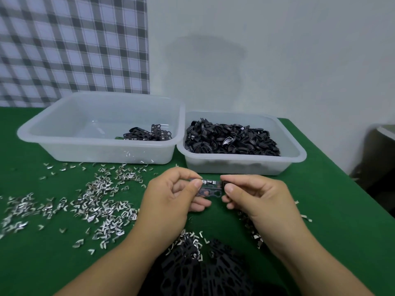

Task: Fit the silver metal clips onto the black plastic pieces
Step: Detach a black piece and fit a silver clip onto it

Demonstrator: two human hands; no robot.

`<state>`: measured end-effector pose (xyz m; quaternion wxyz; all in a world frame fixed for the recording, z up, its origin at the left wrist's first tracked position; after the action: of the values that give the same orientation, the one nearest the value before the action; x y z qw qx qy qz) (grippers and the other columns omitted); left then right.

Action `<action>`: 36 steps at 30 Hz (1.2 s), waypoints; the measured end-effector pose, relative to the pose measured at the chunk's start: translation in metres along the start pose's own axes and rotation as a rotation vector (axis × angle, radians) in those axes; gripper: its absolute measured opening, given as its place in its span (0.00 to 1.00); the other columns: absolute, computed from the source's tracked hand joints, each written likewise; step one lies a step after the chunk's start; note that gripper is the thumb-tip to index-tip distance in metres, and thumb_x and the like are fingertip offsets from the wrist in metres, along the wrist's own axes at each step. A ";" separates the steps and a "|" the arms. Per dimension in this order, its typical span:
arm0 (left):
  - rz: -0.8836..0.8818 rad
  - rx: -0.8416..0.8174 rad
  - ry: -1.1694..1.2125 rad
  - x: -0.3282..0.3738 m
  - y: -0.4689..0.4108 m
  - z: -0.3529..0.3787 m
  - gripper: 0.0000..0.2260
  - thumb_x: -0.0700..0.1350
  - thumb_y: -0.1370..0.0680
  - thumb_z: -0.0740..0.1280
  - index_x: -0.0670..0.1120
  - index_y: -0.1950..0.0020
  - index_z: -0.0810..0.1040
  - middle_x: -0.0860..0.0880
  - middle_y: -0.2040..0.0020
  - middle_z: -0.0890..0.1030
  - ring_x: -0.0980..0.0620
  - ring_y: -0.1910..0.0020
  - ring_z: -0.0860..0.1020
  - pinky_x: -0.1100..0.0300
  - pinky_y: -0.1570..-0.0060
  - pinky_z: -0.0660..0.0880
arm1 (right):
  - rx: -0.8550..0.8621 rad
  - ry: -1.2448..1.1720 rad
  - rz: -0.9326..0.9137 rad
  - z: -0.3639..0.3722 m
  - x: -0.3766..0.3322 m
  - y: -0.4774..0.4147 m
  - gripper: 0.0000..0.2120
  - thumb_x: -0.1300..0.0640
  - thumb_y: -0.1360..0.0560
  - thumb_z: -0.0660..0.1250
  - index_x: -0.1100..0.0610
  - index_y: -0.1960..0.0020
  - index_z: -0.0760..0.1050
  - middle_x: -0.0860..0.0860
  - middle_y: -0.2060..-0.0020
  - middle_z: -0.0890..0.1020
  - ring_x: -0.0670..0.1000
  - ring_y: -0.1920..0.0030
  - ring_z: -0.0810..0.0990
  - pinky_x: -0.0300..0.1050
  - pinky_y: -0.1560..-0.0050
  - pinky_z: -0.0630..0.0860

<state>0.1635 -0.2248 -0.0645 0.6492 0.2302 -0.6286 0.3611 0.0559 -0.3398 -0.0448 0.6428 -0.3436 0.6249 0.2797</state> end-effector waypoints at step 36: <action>0.035 -0.010 -0.056 0.002 0.001 0.001 0.06 0.35 0.24 0.66 0.44 0.56 0.79 0.44 0.68 0.83 0.49 0.68 0.84 0.65 0.69 0.78 | 0.015 0.013 0.006 -0.004 0.001 0.001 0.08 0.69 0.31 0.70 0.58 0.58 0.81 0.54 0.69 0.83 0.46 0.68 0.80 0.34 0.66 0.76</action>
<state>0.1623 -0.2244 -0.0630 0.6260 0.2259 -0.6523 0.3628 0.0528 -0.3424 -0.0462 0.6405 -0.3386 0.6321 0.2750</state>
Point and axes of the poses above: each hand's wrist, its own y-axis away from the middle knuckle, its own z-axis out of the palm, x = y × z, the point moved 10 cm from there along -y, towards the middle knuckle
